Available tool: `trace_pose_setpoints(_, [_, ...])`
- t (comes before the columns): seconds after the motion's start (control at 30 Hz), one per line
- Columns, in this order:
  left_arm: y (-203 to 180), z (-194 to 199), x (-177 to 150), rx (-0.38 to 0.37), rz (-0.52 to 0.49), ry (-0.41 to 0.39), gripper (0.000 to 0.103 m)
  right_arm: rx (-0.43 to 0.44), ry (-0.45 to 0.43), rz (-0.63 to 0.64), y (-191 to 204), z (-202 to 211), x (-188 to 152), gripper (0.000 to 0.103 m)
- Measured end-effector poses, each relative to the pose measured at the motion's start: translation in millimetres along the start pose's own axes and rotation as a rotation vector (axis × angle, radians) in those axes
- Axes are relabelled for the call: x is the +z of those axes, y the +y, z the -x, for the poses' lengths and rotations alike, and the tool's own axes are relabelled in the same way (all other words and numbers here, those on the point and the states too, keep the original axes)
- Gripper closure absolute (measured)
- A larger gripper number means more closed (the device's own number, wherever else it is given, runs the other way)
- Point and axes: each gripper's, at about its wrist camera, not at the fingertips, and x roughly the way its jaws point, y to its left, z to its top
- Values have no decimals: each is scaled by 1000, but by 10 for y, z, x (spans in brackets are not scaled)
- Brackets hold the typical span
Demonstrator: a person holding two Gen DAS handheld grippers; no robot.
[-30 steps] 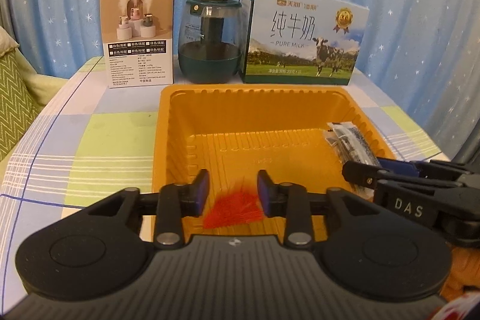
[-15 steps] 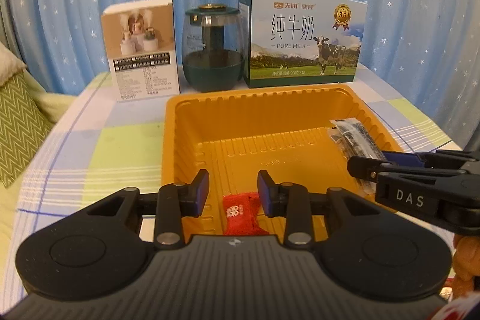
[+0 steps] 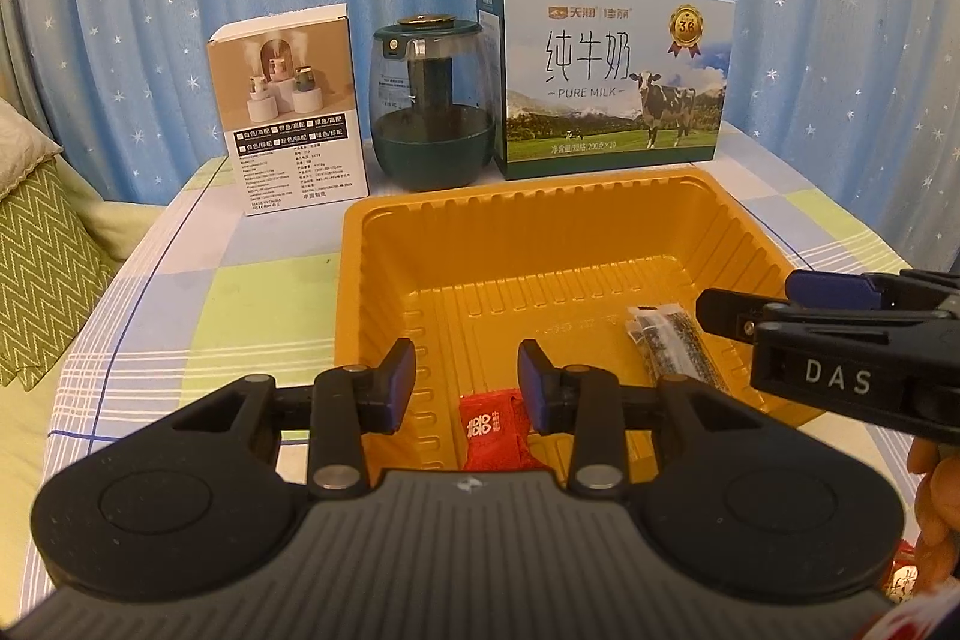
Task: Organize snacks
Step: 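Open left tool dropping red packet while right tool releases clear packet into tray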
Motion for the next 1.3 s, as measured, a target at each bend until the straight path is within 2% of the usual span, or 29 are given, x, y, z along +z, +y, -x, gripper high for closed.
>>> trace_pose_setpoints(0.83, [98,331,52,-1,32,-42,65,-27,-28,29,126,291,76,41])
trace_pose_setpoints(1.3, [119,644,-106,1,48,-30,61,-64,-4,40,168,682,5,41])
